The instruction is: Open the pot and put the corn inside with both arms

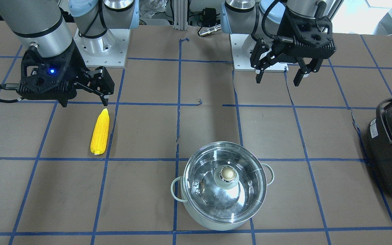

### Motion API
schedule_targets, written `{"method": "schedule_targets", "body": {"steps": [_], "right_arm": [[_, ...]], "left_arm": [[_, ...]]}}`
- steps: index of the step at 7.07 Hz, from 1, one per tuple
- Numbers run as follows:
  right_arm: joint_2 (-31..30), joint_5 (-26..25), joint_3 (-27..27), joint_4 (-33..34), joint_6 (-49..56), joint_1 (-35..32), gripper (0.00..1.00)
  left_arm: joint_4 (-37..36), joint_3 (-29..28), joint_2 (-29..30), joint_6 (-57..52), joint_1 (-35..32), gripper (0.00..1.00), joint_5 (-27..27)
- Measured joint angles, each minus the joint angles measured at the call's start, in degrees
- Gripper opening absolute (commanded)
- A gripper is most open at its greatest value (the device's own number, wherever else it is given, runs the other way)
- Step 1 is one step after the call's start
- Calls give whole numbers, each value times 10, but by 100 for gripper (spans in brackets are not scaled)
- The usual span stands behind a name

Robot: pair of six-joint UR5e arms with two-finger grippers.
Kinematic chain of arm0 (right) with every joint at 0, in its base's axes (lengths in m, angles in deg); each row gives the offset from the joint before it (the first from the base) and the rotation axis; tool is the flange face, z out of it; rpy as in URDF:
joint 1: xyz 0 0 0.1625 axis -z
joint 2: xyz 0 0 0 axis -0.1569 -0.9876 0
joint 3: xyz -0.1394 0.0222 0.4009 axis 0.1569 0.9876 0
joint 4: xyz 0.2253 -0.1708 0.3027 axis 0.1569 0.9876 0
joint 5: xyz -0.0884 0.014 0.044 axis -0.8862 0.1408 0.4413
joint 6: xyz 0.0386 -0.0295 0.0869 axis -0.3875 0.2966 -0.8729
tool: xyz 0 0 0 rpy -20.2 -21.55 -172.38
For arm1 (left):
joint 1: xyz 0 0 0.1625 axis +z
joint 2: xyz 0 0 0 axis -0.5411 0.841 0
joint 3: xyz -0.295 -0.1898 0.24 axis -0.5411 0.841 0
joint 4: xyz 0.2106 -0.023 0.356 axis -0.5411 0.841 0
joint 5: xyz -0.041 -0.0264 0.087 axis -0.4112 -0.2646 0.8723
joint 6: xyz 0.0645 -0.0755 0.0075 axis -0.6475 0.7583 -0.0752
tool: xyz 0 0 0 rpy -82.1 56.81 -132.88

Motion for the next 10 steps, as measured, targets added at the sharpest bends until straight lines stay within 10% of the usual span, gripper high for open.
{"method": "schedule_targets", "body": {"steps": [6, 10], "right_arm": [[0, 0, -2, 1, 0, 0, 100], [0, 0, -3, 2, 0, 0, 100]], "left_arm": [[-18, -11, 49, -4, 0, 100, 0], [-57, -151, 260, 62, -32, 96, -1]]}}
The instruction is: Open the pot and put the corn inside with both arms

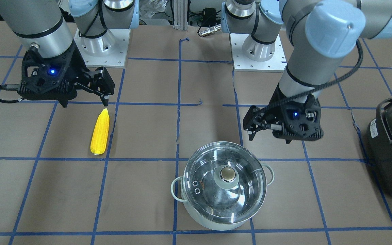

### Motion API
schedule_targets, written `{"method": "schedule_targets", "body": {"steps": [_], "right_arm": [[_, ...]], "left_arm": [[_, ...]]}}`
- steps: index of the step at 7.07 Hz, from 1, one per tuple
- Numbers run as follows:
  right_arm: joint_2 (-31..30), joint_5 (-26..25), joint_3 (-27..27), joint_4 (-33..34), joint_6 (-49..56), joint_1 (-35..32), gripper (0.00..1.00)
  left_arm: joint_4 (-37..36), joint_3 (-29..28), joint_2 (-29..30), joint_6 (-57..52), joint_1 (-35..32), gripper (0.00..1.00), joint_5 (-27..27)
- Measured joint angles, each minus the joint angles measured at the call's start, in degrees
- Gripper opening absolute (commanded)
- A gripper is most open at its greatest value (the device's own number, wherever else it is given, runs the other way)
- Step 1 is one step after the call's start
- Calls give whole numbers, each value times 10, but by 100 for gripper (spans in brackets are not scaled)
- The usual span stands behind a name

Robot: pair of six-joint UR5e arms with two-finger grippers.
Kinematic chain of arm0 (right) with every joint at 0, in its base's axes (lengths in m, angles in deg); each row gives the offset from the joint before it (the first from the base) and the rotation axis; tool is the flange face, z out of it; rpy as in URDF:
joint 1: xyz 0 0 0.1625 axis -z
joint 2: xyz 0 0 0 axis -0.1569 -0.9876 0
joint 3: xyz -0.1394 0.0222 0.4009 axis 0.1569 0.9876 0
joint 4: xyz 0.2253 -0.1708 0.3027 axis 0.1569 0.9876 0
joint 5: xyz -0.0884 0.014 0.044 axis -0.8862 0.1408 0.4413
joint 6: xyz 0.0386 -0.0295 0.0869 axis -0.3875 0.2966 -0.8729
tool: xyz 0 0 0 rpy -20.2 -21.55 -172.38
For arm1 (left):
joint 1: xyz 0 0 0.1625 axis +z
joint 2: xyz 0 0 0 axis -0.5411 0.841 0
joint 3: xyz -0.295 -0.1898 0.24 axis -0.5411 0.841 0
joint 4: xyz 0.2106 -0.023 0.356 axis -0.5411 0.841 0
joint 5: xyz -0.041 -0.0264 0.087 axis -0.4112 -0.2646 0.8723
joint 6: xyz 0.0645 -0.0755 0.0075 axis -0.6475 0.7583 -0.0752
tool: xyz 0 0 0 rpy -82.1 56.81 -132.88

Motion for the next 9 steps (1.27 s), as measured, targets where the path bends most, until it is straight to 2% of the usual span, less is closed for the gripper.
{"method": "schedule_targets", "body": {"steps": [1, 3, 8, 9], "right_arm": [[0, 0, 0, 0, 0, 0, 100], [0, -1, -1, -1, 0, 0, 100], [0, -1, -2, -1, 0, 0, 100], [0, -1, -2, -1, 0, 0, 100]], "left_arm": [[-1, -35, 44, 22, -17, 84, 0], [-6, -57, 92, 31, -33, 85, 0], [0, -58, 99, 45, -42, 85, -8], [2, -58, 98, 52, -50, 74, -5]]}}
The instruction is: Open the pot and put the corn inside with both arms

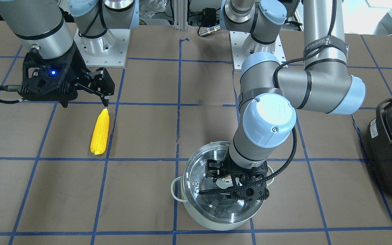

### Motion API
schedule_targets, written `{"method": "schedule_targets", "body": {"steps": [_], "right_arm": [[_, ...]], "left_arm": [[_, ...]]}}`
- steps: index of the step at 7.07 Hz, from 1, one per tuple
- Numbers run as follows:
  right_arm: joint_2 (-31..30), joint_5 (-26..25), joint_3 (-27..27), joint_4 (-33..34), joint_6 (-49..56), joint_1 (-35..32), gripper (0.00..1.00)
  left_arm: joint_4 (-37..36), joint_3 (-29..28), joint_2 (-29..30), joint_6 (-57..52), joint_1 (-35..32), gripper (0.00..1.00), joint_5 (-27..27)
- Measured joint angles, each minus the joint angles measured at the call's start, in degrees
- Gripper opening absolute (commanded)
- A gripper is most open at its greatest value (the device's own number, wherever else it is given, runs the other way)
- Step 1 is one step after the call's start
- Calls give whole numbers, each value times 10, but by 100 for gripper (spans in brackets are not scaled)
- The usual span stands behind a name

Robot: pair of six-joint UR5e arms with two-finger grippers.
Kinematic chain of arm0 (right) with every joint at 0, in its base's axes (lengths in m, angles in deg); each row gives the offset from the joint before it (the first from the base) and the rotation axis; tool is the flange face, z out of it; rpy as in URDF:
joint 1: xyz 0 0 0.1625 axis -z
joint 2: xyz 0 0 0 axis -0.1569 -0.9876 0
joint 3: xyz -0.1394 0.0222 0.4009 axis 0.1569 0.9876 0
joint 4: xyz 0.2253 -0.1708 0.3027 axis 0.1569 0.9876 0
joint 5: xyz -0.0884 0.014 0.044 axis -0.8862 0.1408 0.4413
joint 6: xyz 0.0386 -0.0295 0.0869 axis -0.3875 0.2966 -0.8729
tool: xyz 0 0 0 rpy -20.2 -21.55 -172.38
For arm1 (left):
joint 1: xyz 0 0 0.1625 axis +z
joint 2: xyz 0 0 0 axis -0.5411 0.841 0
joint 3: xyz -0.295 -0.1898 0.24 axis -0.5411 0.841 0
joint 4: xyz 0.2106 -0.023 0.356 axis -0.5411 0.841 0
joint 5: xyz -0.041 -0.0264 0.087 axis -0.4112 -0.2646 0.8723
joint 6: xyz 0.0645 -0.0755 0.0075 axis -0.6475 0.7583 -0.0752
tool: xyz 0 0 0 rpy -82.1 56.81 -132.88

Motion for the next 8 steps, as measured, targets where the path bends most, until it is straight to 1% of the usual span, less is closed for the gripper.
{"method": "schedule_targets", "body": {"steps": [1, 2, 3, 5, 6, 7, 8], "right_arm": [[0, 0, 0, 0, 0, 0, 100], [0, -1, 0, -1, 0, 0, 100], [0, -1, 0, -1, 0, 0, 100], [-1, 0, 0, 0, 0, 0, 100], [-3, 0, -1, 0, 0, -1, 100], [-3, 1, -1, 1, 0, -1, 100], [-3, 1, -2, 1, 0, 0, 100]], "left_arm": [[0, 1, 0, 3, -5, 39, 3], [0, 2, 0, 2, -8, 16, 4], [0, 2, -1, -1, -8, 0, 6], [-2, 1, -5, -9, -8, 0, 11], [-4, -2, -8, -22, -7, 0, 23], [-4, -10, -14, -48, 1, 0, 32], [-2, -17, -20, -103, 25, 0, 37]]}}
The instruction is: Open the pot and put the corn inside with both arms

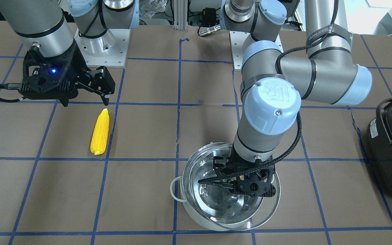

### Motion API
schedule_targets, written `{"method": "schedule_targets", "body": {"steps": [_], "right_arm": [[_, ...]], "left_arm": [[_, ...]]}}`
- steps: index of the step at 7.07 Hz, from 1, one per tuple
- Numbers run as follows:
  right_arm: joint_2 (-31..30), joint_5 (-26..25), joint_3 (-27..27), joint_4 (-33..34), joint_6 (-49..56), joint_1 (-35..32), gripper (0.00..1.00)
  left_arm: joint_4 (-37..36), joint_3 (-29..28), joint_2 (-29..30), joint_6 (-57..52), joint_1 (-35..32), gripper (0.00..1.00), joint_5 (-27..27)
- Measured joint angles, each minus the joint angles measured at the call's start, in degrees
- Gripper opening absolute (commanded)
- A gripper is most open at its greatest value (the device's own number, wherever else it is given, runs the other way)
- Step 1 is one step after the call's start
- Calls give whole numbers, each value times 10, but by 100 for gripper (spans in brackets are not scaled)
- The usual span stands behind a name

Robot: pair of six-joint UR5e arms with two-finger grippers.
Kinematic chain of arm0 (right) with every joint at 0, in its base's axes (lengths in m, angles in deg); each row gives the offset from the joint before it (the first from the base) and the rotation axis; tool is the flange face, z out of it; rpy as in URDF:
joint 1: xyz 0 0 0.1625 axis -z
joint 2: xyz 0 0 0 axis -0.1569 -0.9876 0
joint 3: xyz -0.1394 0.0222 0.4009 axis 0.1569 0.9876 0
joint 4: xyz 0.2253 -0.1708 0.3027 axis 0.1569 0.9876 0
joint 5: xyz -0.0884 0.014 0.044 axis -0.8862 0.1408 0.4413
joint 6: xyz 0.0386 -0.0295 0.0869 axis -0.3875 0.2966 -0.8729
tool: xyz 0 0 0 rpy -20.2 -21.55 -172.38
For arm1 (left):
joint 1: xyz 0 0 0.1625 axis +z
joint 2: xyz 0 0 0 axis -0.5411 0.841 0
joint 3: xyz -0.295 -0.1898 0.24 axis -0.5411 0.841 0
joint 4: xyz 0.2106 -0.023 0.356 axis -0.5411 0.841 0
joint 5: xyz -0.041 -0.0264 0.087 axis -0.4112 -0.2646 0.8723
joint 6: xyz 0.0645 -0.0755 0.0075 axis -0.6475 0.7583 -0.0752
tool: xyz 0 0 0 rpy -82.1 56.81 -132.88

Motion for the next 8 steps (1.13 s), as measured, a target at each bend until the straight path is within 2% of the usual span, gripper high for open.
{"method": "schedule_targets", "body": {"steps": [2, 4, 6, 8], "right_arm": [[1, 1, -1, 2, 0, 4, 100], [4, 7, -17, 18, 0, 17, 100], [5, 7, -98, 111, 6, 33, 100], [7, 8, -189, 185, 27, 55, 100]], "left_arm": [[8, 3, -7, -151, 94, 0, 2], [-29, 52, -9, -302, 178, 0, 1], [-133, 162, -19, -346, 244, 0, -14], [-207, 250, -30, -332, 265, 0, -28]]}}
